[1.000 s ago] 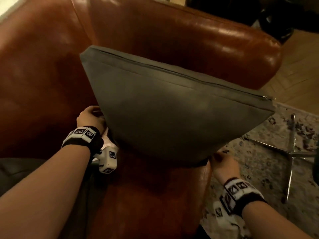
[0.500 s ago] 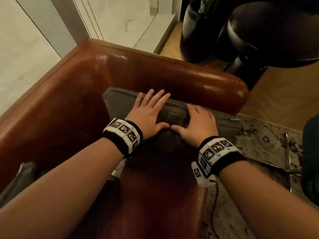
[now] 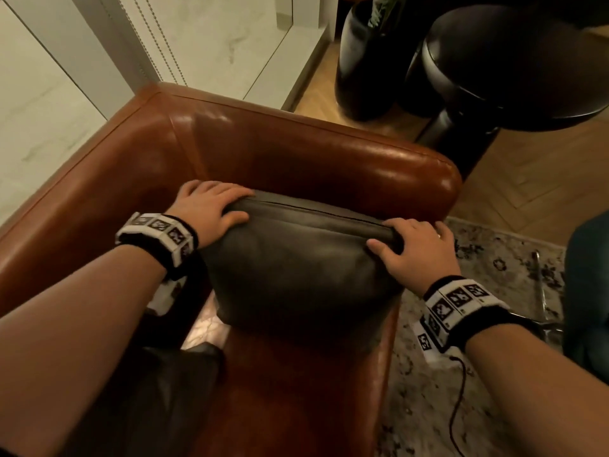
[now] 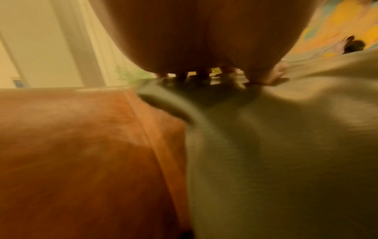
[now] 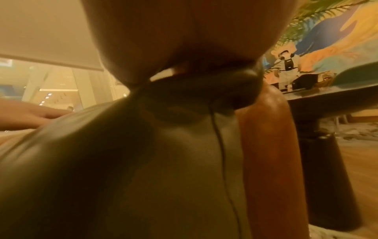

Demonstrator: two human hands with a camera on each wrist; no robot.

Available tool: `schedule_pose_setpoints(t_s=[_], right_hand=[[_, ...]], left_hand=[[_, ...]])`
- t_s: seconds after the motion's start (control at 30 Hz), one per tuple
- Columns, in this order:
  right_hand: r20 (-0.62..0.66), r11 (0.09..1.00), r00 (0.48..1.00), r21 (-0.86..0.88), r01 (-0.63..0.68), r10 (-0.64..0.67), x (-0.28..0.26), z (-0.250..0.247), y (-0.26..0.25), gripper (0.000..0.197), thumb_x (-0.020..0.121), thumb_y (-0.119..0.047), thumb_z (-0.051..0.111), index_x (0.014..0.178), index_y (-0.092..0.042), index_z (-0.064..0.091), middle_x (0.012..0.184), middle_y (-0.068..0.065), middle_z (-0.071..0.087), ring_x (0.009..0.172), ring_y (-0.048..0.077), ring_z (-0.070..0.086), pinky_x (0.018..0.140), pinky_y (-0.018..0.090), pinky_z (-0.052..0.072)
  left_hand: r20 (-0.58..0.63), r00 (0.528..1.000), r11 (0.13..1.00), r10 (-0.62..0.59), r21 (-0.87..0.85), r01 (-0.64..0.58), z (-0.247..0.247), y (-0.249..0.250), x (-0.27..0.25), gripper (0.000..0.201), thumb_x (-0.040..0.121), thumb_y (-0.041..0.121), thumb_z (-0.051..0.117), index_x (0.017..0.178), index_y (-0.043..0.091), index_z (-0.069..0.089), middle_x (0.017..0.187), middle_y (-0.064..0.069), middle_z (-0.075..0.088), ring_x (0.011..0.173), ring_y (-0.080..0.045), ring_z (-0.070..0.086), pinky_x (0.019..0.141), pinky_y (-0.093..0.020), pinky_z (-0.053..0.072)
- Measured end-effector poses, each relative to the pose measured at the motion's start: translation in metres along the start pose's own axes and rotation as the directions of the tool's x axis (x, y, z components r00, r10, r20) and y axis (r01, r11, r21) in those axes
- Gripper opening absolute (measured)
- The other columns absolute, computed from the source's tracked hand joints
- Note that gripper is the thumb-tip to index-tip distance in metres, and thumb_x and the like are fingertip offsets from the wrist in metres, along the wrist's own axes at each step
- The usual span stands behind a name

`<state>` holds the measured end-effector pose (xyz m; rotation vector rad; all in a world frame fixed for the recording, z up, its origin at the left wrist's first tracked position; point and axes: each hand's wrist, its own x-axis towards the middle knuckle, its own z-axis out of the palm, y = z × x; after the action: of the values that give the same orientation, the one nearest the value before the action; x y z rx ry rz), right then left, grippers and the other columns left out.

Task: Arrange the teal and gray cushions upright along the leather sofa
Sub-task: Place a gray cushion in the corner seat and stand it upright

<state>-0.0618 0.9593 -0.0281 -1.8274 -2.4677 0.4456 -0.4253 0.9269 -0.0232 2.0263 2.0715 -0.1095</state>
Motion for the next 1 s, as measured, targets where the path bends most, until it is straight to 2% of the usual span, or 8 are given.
schedule_pose_setpoints(t_s=[0.13, 0.33, 0.43, 0.5, 0.57, 0.73, 0.83, 1.0], right_hand=[[-0.163, 0.989, 0.986, 0.134, 0.066, -0.044, 0.009, 0.003, 0.002, 0.024, 0.088, -0.050, 0.061, 0.081, -0.027, 0.060, 0.075, -0.011, 0.053, 0.081, 0.021, 0.059, 0.080, 0.044, 0.046], [-0.257, 0.923, 0.965, 0.381, 0.061, 0.042, 0.002, 0.000, 0.035, 0.025, 0.099, -0.035, 0.051, 0.108, -0.023, 0.071, 0.106, 0.000, 0.070, 0.103, 0.020, 0.060, 0.090, 0.036, 0.045], [-0.031, 0.483, 0.911, 0.855, -0.189, 0.412, -0.028, 0.012, 0.072, 0.021, 0.102, -0.028, 0.047, 0.113, -0.031, 0.065, 0.125, 0.003, 0.065, 0.119, 0.022, 0.058, 0.095, 0.033, 0.049], [0.227, 0.099, 0.886, 0.952, -0.289, 0.405, -0.045, 0.032, 0.066, 0.023, 0.089, -0.025, 0.062, 0.112, -0.029, 0.064, 0.119, 0.001, 0.068, 0.119, 0.022, 0.060, 0.082, 0.025, 0.057], [0.282, -0.039, 0.896, 0.957, -0.286, 0.342, -0.048, 0.055, 0.047, 0.037, 0.077, -0.018, 0.068, 0.113, -0.025, 0.065, 0.113, -0.004, 0.072, 0.112, 0.016, 0.064, 0.085, 0.025, 0.056], [0.162, 0.170, 0.785, 0.932, -0.322, 0.599, -0.033, 0.082, 0.027, 0.020, 0.082, -0.017, 0.076, 0.096, -0.029, 0.072, 0.102, -0.006, 0.073, 0.105, 0.019, 0.067, 0.100, 0.042, 0.050], [0.096, 0.221, 0.742, 0.922, -0.317, 0.664, -0.036, 0.080, 0.027, 0.025, 0.084, -0.001, 0.066, 0.098, -0.021, 0.071, 0.102, 0.008, 0.073, 0.099, 0.024, 0.066, 0.097, 0.043, 0.052], [0.075, 0.201, 0.790, 0.949, -0.245, 0.609, -0.036, 0.072, 0.047, 0.028, 0.090, -0.009, 0.067, 0.111, -0.027, 0.070, 0.092, -0.012, 0.071, 0.097, 0.016, 0.067, 0.086, 0.033, 0.054]], left_hand=[[-0.107, 0.994, 1.000, -0.004, -0.019, 0.002, 0.000, -0.002, 0.006, 0.028, 0.091, 0.045, 0.051, 0.113, 0.027, 0.049, 0.118, -0.003, 0.056, 0.115, -0.029, 0.046, 0.102, -0.049, 0.028], [-0.229, 0.956, 0.953, -0.184, -0.279, 0.117, -0.002, -0.032, -0.006, 0.032, 0.088, 0.046, 0.059, 0.111, 0.023, 0.054, 0.112, -0.006, 0.059, 0.107, -0.029, 0.053, 0.096, -0.044, 0.041], [-0.204, 0.843, 0.756, -0.498, -0.577, 0.308, 0.011, -0.065, -0.035, 0.033, 0.097, 0.024, 0.048, 0.129, 0.015, 0.052, 0.130, -0.013, 0.059, 0.121, -0.031, 0.054, 0.104, -0.037, 0.037], [-0.046, 0.836, 0.686, -0.547, -0.597, 0.416, 0.028, -0.064, -0.045, 0.034, 0.098, 0.017, 0.048, 0.131, 0.013, 0.054, 0.129, -0.014, 0.061, 0.119, -0.033, 0.056, 0.102, -0.037, 0.039], [0.131, 0.863, 0.621, -0.488, -0.643, 0.449, 0.043, -0.050, -0.043, 0.035, 0.094, 0.021, 0.054, 0.129, 0.022, 0.058, 0.127, -0.012, 0.062, 0.118, -0.034, 0.058, 0.104, -0.041, 0.042], [0.102, 0.832, 0.314, -0.545, -0.895, 0.316, 0.056, -0.028, -0.030, 0.025, 0.083, 0.026, 0.062, 0.102, 0.042, 0.064, 0.107, 0.004, 0.070, 0.103, -0.023, 0.065, 0.096, -0.045, 0.051], [0.078, 0.819, 0.274, -0.568, -0.921, 0.277, 0.057, -0.022, -0.028, 0.021, 0.089, 0.014, 0.059, 0.099, 0.031, 0.065, 0.104, 0.001, 0.070, 0.102, -0.023, 0.065, 0.094, -0.044, 0.051], [-0.033, 0.765, 0.369, -0.644, -0.888, 0.272, 0.046, -0.053, -0.022, 0.029, 0.089, 0.012, 0.057, 0.068, 0.030, 0.047, 0.084, -0.011, 0.059, 0.070, -0.023, 0.053, 0.068, -0.044, 0.048]])
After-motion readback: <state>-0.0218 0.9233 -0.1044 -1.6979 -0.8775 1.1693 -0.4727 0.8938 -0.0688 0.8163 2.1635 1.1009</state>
